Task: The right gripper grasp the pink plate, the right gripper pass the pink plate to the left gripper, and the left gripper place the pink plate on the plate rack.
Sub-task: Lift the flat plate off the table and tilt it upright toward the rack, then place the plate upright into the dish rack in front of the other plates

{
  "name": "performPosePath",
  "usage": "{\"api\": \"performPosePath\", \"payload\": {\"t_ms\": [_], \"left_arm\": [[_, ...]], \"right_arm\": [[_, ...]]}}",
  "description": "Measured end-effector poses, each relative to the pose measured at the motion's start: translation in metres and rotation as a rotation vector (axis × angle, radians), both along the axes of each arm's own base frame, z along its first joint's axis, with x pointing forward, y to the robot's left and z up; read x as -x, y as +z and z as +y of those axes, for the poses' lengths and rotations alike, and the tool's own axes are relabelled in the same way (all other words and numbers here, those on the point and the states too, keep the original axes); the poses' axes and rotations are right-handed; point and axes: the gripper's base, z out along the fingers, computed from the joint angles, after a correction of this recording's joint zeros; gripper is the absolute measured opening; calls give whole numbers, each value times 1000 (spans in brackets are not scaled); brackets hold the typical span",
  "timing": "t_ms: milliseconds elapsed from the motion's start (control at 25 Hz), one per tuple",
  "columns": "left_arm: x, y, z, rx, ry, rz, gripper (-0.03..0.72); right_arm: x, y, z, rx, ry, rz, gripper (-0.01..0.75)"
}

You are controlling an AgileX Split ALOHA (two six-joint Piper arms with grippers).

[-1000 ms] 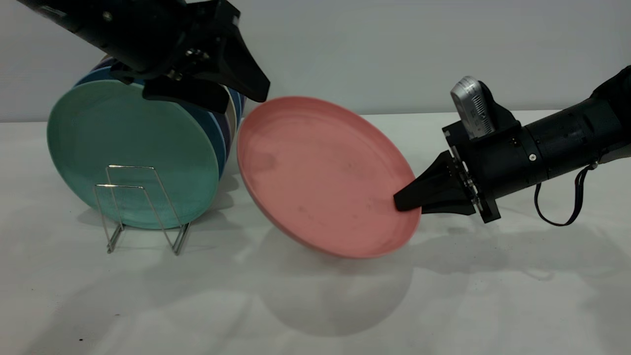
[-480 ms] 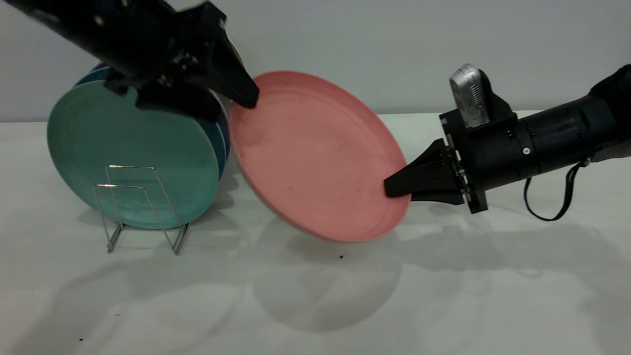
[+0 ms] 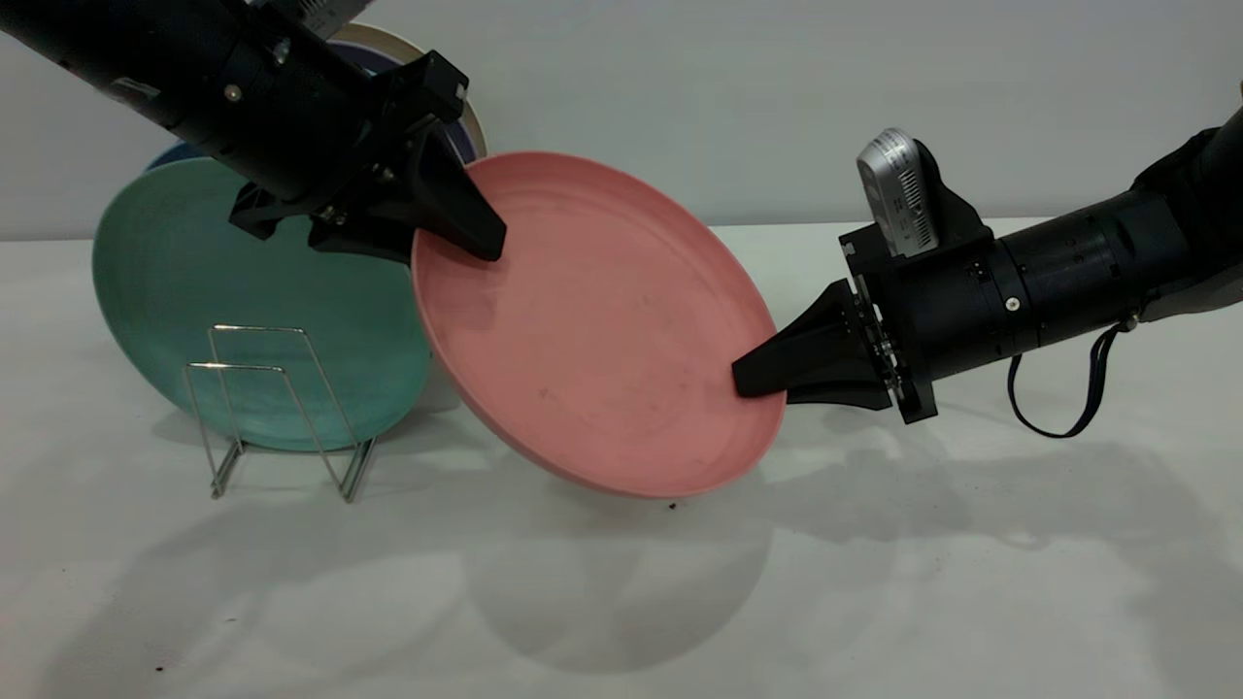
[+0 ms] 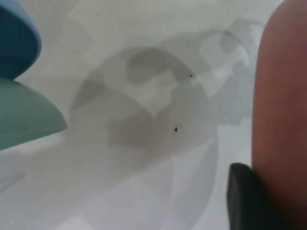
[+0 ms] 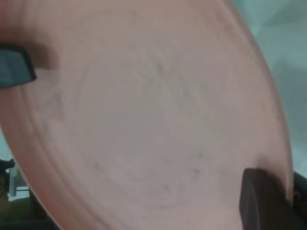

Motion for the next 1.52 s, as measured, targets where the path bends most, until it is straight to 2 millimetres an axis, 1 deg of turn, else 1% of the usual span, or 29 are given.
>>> {"api": "performPosePath", "payload": {"t_ms": [40,80,120,200,320,440,520,640,720,840,1000,1080,1200,1360,1520], "left_arm": [[0,0,0,-3,3,-4,144],[-1,0,1,-11,6,-14,112],[-2,-1,2,-21,6,-21,99],[-2,-1,2,-26,7,-26,99],[-3,-1,2,-31,1,-35,93],[-4,-1,3,-55,-24,-77,65],[-5,-1,3,-68,-45,-104,60],[-7,1,3,-71,-68,-132,59],[-8,3,3,-80,-80,-158,59],[-8,15,5,-114,-108,-240,58],[-4,40,10,-195,-183,-392,56],[0,56,13,-258,-253,-481,56],[10,79,20,-416,-427,-643,56],[24,108,31,-646,-657,-831,56],[34,127,41,-821,-791,-926,56]], "right_arm": [[0,0,0,-1,2,-1,22],[0,0,0,-3,3,-1,27],[0,0,0,-7,5,-1,36],[1,1,1,-15,5,3,60],[1,2,1,-24,2,20,140],[1,2,1,-26,-2,26,255],[0,3,-2,-28,-9,26,338],[-4,7,-11,-36,-38,18,430],[-8,15,-21,-37,-59,-1,465],[-13,32,-38,-35,-91,-36,486],[-18,58,-63,-7,-123,-97,487],[-18,71,-74,11,-126,-133,487],[-17,88,-85,39,-123,-179,487],[-16,104,-91,50,-130,-203,487],[-15,107,-90,47,-135,-185,487]]}}
